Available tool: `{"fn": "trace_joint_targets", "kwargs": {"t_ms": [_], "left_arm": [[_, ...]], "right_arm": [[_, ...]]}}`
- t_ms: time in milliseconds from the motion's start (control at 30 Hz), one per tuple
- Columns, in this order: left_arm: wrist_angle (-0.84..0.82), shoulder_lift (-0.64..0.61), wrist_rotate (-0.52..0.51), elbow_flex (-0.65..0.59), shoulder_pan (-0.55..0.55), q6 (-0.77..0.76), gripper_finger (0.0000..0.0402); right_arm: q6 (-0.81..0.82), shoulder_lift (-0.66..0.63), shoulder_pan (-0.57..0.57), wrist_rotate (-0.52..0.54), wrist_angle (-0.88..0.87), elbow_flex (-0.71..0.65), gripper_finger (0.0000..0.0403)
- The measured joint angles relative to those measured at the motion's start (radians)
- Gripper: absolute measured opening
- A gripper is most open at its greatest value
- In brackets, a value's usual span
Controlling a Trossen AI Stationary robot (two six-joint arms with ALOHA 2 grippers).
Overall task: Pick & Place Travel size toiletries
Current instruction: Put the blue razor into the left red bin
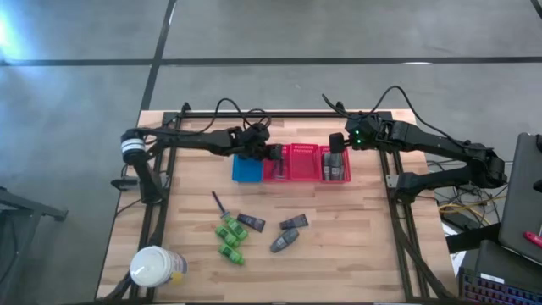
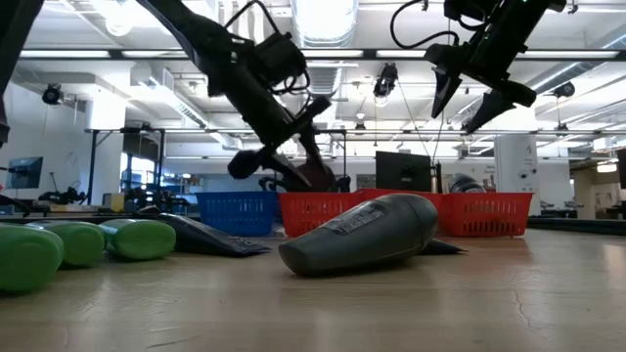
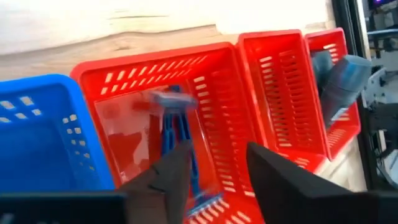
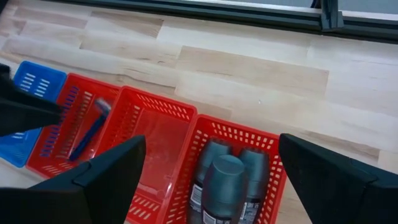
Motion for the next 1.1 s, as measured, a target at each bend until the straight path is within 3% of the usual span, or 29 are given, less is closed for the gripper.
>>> {"fn": "trace_joint_targets", "kwargs": {"t_ms": [133,233,333,400,500,767,1100], "left_arm": [[-0.065,-0.058,0.03,0.004,-0.002,0.101,0.0196],[-0.141,-0.142,0.183,0.003,-0.017,0.438,0.0201],[-0.373,-0.239,0.289,0.004,-0.06,0.857,0.0198],[-0.553,-0.288,0.264,0.001,-0.096,1.093,0.0197],[-0.728,-0.346,0.158,0.0,-0.152,1.298,0.0197],[-0.819,-0.384,0.087,-0.111,-0.279,1.63,0.0197],[-0.65,-0.338,-0.043,-0.342,-0.346,1.73,0.0197]], "right_arm": [[0.0,0.0,0.0,0.0,0.0,0.0,0.0364],[-0.001,0.0,0.0,0.0,0.0,0.0,0.0363],[-0.016,0.0,0.0,0.0,0.0,0.0,0.0364],[-0.026,0.0,0.0,0.0,0.0,0.0,0.0363],[-0.031,0.0,0.0,0.0,0.001,0.0,0.0363],[-0.026,0.0,0.0,0.0,0.001,0.0,0.0363],[0.0,0.0,0.0,-0.005,0.001,0.0,0.0363]]}}
